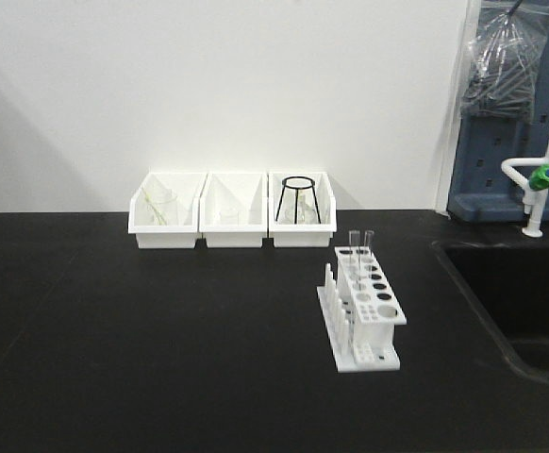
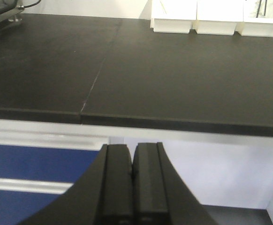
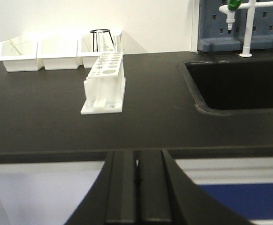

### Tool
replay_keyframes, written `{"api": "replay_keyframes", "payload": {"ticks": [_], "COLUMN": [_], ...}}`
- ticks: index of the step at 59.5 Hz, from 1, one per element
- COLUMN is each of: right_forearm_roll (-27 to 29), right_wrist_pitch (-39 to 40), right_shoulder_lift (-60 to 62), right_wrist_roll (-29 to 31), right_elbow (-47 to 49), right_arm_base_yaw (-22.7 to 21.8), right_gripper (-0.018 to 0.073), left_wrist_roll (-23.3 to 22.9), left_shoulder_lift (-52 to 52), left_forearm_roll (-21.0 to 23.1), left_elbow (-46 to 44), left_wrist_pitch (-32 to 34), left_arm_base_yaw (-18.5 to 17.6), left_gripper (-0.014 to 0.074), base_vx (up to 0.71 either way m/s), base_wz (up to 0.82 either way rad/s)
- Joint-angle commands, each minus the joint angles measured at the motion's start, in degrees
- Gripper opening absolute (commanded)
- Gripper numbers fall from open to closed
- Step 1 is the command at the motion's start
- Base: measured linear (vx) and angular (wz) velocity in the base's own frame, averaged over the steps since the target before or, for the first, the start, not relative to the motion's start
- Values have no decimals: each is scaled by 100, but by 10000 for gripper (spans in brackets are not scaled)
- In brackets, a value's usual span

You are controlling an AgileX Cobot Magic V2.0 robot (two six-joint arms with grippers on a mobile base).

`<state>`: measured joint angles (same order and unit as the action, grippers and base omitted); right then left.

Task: Flip and reinsert test tube from rack
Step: 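Drive the base toward the white test-tube rack on the bench, then move the right gripper down toward the clear test tubes in the rack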

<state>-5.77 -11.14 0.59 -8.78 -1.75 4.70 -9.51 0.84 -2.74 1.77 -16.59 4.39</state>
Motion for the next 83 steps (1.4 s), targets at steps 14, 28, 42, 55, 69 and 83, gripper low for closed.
{"api": "replay_keyframes", "payload": {"ticks": [14, 28, 42, 55, 69, 83], "right_forearm_roll": [-34, -34, -34, -34, -34, -34], "right_wrist_pitch": [479, 474, 474, 474, 474, 474], "right_shoulder_lift": [57, 57, 57, 57, 57, 57], "right_wrist_roll": [7, 7, 7, 7, 7, 7], "right_elbow": [-5, -5, -5, -5, -5, -5], "right_arm_base_yaw": [-7, -7, -7, -7, -7, -7], "right_gripper": [-8, -8, -8, -8, -8, -8], "left_wrist_roll": [-1, -1, -1, -1, -1, -1], "left_shoulder_lift": [72, 72, 72, 72, 72, 72], "left_forearm_roll": [21, 21, 21, 21, 21, 21], "left_elbow": [5, 5, 5, 5, 5, 5], "left_wrist_pitch": [502, 502, 502, 502, 502, 502], "left_arm_base_yaw": [-40, -40, -40, -40, -40, -40], "left_gripper": [-6, -6, -6, -6, -6, -6], "base_vx": [36, 28, 15, 7, 5, 3], "base_wz": [1, 3, 2, 0, 0, 0]}}
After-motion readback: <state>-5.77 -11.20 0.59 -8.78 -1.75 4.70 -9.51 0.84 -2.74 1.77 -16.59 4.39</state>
